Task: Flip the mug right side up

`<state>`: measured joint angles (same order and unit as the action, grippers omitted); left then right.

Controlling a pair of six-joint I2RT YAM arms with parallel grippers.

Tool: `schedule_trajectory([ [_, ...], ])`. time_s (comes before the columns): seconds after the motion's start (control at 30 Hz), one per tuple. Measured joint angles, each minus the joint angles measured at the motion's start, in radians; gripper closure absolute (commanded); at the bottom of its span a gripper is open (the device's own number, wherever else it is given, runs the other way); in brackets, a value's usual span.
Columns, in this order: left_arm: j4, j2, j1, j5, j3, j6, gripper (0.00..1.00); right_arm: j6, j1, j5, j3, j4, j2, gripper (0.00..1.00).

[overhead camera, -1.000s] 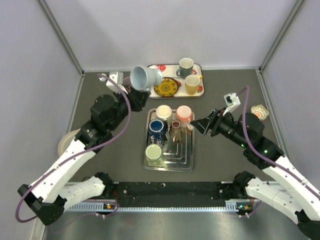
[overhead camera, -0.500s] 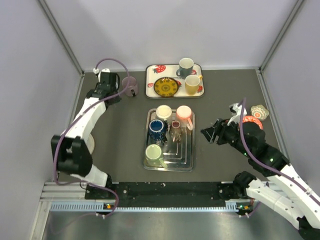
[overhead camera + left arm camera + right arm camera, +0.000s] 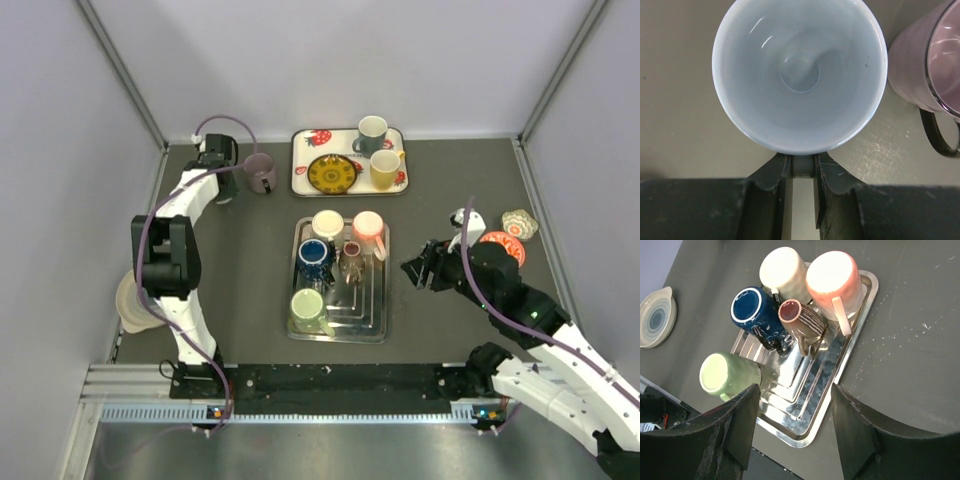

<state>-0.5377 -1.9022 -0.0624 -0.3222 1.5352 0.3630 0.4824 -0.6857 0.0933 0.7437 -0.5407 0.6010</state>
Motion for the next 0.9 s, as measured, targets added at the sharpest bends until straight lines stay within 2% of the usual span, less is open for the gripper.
schedule_trajectory([
  [0.53, 0.062, -0.19, 0.006, 0.045, 0.148, -0.014, 1.0, -0.004, 0.0, 0.021, 0.0, -0.002, 0.108, 0.41],
  [0.63, 0.064, -0.199, 0.006, 0.047, 0.156, -0.017, 0.88, -0.004, 0.0, 0.023, 0.0, -0.002, 0.109, 0.41],
  [0.67, 0.063, -0.201, 0.006, 0.048, 0.162, -0.018, 0.75, -0.004, 0.0, 0.023, 0.0, -0.002, 0.111, 0.41],
  [0.8, 0.064, -0.204, 0.007, 0.045, 0.165, -0.021, 0.51, -0.004, 0.0, 0.023, 0.0, -0.002, 0.125, 0.41],
  [0.9, 0.072, -0.204, 0.009, 0.04, 0.168, -0.017, 0.41, -0.004, 0.0, 0.023, 0.001, -0.002, 0.13, 0.41],
])
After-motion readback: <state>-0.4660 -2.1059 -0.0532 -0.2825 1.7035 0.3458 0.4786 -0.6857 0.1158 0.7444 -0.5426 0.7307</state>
